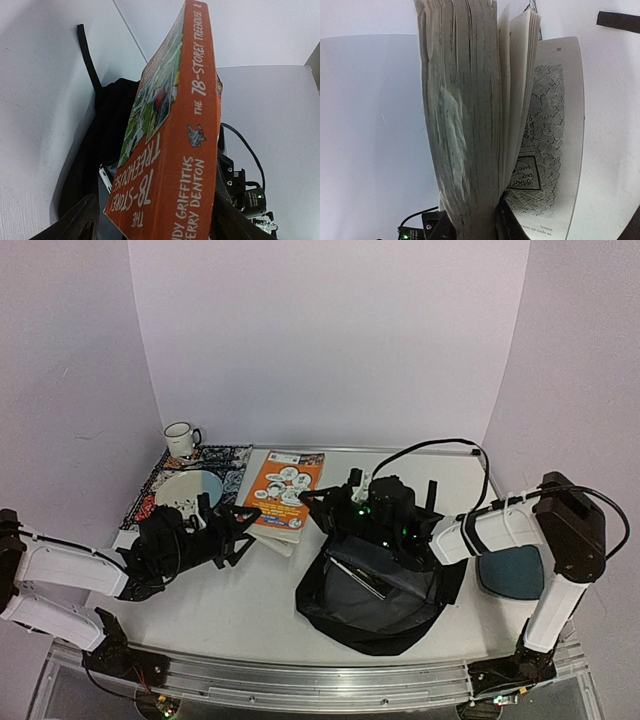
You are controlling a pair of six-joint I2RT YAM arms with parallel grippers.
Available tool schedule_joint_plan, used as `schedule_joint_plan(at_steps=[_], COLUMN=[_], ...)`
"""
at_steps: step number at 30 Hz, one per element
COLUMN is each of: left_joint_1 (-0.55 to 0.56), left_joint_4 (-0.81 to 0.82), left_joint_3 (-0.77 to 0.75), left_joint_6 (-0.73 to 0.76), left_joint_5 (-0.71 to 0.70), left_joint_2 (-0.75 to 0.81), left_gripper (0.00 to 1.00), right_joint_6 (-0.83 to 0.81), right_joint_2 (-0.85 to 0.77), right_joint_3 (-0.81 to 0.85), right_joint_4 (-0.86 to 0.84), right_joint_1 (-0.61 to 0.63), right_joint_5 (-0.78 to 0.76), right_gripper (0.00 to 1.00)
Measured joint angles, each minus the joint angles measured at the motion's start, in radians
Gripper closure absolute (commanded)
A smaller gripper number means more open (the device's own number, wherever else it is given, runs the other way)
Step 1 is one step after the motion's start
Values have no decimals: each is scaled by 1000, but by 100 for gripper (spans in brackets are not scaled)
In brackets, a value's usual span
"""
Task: Pack the student bag
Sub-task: Pass from the right arm to the left
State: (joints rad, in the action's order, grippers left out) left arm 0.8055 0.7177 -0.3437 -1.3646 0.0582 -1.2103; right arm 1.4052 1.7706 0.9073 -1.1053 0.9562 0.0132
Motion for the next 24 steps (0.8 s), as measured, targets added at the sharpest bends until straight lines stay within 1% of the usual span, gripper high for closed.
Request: schedule_joint_plan(at_steps=[7, 10, 13, 15, 19, 23, 24], left_joint_1=[22, 34, 46, 51, 53, 55, 56], left_joint_4=[143, 199, 244, 265, 284, 286, 286], left_joint_3=[-22, -55, -68, -69, -69, -61, -55], left_joint_6=[-5, -6, -6, -3, 3, 3, 2], left_joint_5=[17, 32, 44, 45, 44, 37, 35], left_joint_2=[-129, -180, -198, -199, -198, -191, -187], left_gripper=[33, 39, 47, 54, 69, 93, 97], right_joint_6=[9, 15, 19, 25, 35, 26, 19], right_joint_2=[0, 0, 0, 0, 0, 0, 0], right_joint_3=[0, 0, 0, -1, -8, -22, -24], right_joint_4=[-6, -11, -21, -28, -42, -48, -44], right_joint_1=[0, 0, 0, 0, 0, 0, 1], right_joint_5=[-7, -13, -21, -24, -26, -28, -28], right_gripper=[100, 100, 100, 100, 90, 79, 74])
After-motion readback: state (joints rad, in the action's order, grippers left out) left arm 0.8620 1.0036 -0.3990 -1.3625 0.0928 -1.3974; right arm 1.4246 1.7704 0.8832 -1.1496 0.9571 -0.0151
